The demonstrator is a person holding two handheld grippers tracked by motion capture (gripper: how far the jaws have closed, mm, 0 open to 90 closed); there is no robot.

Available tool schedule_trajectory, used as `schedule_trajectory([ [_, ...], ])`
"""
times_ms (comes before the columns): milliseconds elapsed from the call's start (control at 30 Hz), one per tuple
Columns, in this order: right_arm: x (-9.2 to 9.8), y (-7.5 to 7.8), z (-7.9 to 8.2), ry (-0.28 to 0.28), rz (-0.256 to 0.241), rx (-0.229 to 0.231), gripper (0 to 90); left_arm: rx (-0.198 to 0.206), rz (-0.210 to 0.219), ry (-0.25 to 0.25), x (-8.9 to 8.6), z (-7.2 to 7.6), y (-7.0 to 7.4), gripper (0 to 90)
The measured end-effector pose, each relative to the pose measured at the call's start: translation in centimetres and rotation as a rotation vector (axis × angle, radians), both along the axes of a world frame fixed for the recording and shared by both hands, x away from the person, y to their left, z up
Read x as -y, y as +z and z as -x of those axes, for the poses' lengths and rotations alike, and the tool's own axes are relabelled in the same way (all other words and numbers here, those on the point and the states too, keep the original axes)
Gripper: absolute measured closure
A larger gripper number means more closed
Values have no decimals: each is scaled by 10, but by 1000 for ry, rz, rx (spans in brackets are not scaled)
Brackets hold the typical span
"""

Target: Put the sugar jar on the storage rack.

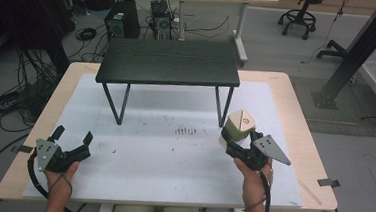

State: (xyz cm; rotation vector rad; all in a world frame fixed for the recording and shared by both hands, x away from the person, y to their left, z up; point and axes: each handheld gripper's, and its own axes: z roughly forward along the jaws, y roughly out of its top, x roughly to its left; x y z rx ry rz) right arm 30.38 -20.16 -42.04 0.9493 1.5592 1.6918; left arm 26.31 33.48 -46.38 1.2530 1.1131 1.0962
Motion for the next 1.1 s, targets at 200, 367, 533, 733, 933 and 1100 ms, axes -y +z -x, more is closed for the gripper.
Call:
schedule_trajectory([
  [200,3,13,1,17,4,3,299,0,0,0,0,0,0,37],
  [367,3,27,3,33,17,10,299,0,1,0,0,0,0,37],
  [533,4,45,2,58,18,23,299,0,0,0,0,0,0,37],
  [733,1,71,-1,89,30,38,299,0,1,0,0,0,0,37],
  [933,-5,95,-6,127,32,51,299,0,0,-1,0,0,0,37],
  [1100,-9,114,-11,148,25,67,299,0,0,-1,0,0,0,37],
])
